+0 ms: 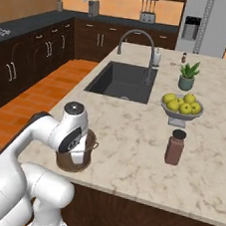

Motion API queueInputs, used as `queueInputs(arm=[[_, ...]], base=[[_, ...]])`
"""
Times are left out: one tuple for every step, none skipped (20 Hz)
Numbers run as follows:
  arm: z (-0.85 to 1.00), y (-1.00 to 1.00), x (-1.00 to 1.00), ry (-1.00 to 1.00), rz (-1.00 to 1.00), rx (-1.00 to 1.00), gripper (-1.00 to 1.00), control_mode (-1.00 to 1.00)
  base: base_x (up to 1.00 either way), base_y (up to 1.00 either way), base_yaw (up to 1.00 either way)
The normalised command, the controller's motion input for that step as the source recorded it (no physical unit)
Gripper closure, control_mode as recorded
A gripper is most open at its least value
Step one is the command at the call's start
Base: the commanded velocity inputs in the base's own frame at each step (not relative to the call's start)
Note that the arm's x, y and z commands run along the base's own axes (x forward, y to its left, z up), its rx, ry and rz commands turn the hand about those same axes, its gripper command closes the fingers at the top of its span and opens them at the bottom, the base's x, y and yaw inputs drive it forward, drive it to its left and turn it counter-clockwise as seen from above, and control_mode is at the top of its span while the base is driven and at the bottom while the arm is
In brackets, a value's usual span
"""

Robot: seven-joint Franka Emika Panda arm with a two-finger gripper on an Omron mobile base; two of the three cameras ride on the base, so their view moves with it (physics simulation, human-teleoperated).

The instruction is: Open the cabinet, pick up the bread from the cabinet and place it in the basket. Then move the basket to the dining counter.

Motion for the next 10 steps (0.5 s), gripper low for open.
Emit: queueInputs(arm=[[0.41,0.00,0.00,0.18,0.00,-0.18,-1.00,-1.00],[0.64,0.00,0.00,0.24,0.00,-0.15,-1.00,-1.00],[0.71,0.00,0.00,0.28,0.00,-0.19,-1.00,-1.00],[0.73,0.00,-0.19,0.21,-0.01,-0.17,-1.00,-1.00],[0.77,0.00,-0.31,0.18,-0.08,-0.12,-1.00,-1.00],[0.79,0.00,-0.26,0.19,-0.06,-0.12,-1.00,-1.00],[0.85,0.00,-0.43,0.11,0.00,-0.11,-1.00,-1.00],[0.74,0.00,-0.50,0.05,0.11,-0.07,-1.00,-1.00],[0.56,0.09,-0.71,0.00,0.45,-0.01,-1.00,-1.00],[0.53,0.14,-0.71,0.00,0.60,-0.03,-1.00,-1.00]], base=[[0.00,0.00,0.00],[0.00,0.00,0.00],[0.00,0.00,0.00],[0.00,0.00,0.00],[0.00,0.00,0.00],[0.00,0.00,0.00],[0.00,0.00,0.00],[0.00,0.00,0.00],[0.00,0.00,0.00],[0.00,0.00,0.00]])
